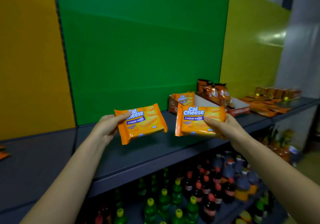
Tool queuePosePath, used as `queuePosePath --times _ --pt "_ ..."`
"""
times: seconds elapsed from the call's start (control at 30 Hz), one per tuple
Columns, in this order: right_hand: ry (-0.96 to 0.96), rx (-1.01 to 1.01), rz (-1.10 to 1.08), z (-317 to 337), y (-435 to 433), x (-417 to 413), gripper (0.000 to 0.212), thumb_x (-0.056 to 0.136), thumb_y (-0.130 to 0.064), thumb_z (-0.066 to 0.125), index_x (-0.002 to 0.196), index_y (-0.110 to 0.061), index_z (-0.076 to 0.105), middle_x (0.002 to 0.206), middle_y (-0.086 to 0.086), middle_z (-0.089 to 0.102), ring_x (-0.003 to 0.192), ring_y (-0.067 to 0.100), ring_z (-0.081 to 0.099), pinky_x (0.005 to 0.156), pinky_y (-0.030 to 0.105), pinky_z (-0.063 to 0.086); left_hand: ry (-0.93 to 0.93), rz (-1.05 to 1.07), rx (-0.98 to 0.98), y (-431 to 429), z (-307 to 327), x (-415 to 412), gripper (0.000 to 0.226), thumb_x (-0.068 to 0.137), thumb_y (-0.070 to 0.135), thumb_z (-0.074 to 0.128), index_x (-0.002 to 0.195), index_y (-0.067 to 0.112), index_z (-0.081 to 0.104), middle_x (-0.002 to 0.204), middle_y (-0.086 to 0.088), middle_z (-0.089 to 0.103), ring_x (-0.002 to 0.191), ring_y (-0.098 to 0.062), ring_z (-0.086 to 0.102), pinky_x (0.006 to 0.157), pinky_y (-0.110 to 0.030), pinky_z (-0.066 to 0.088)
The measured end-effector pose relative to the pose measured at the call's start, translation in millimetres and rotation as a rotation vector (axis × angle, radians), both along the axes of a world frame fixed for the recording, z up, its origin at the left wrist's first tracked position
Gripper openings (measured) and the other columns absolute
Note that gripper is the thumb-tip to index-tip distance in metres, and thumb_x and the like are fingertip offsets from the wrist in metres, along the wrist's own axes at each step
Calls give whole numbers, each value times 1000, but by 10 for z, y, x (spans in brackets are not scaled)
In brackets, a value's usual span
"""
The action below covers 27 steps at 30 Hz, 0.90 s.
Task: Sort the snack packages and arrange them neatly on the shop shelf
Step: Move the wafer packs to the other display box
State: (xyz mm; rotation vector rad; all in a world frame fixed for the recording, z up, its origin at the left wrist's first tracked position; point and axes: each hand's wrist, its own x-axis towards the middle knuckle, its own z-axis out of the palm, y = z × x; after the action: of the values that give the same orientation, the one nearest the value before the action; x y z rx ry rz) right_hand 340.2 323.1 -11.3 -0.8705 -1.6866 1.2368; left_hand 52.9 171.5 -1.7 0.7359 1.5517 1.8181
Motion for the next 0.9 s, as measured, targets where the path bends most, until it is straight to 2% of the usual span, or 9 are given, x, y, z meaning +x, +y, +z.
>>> queuePosePath --times 0.17,0.4,0.53,0.63,0.7,0.73,0.8,0.83,0.9 --pt "38 -1 -56 23 439 710 25 83 -12 68 108 -11 61 95 7 68 62 7 67 48 12 51 -60 -84 93 742 -26 640 7 86 9 63 82 5 59 51 1 69 45 -6 66 48 -19 56" --pt "60 43 -97 53 1096 1175 30 88 -12 61 117 -9 57 101 10 67 61 2 68 50 12 52 -35 -90 119 1599 129 1163 12 86 1 60 75 5 57 44 3 65 39 -5 62 41 -18 52" --pt "73 17 -185 92 1507 1191 46 85 -25 66 124 -6 51 114 13 66 82 22 67 59 23 52 2 -75 117 2108 239 1222 13 86 2 61 76 7 56 43 3 65 38 -6 62 38 -21 52" --pt "77 27 -178 187 1811 1116 32 87 -22 64 115 -10 52 87 4 64 51 1 62 37 10 38 67 -52 102 2501 309 1220 17 86 2 62 72 7 55 45 2 64 34 -5 59 35 -20 50" --pt "70 43 -166 280 2002 1021 26 88 -18 63 110 -11 52 76 1 59 37 -5 54 30 10 31 104 -43 87 2773 345 1172 19 86 1 61 70 7 54 44 3 63 32 -4 57 34 -19 49" --pt "72 46 -156 340 2100 969 27 87 -17 63 111 -10 52 81 4 62 41 -4 57 33 12 36 128 -40 74 2897 372 1148 20 86 1 61 69 8 54 49 1 64 31 -3 56 34 -18 49" --pt "94 48 -152 454 2305 862 40 85 -16 66 120 -5 50 104 9 66 70 9 67 51 19 50 186 -38 42 3127 404 1100 21 86 3 63 69 10 52 66 -5 62 36 -5 58 40 -21 50" --pt "92 43 -154 492 2389 808 45 85 -16 67 124 -5 48 112 10 64 83 17 66 60 22 51 211 -36 20 3225 410 1085 21 86 5 63 70 11 52 71 -7 60 43 -9 60 46 -25 51" --pt "91 43 -131 539 2551 700 48 86 -17 66 127 -8 44 113 7 60 90 20 62 64 24 49 270 -16 -29 3417 385 1009 21 85 10 66 71 13 50 76 -9 59 61 -18 59 60 -31 51"
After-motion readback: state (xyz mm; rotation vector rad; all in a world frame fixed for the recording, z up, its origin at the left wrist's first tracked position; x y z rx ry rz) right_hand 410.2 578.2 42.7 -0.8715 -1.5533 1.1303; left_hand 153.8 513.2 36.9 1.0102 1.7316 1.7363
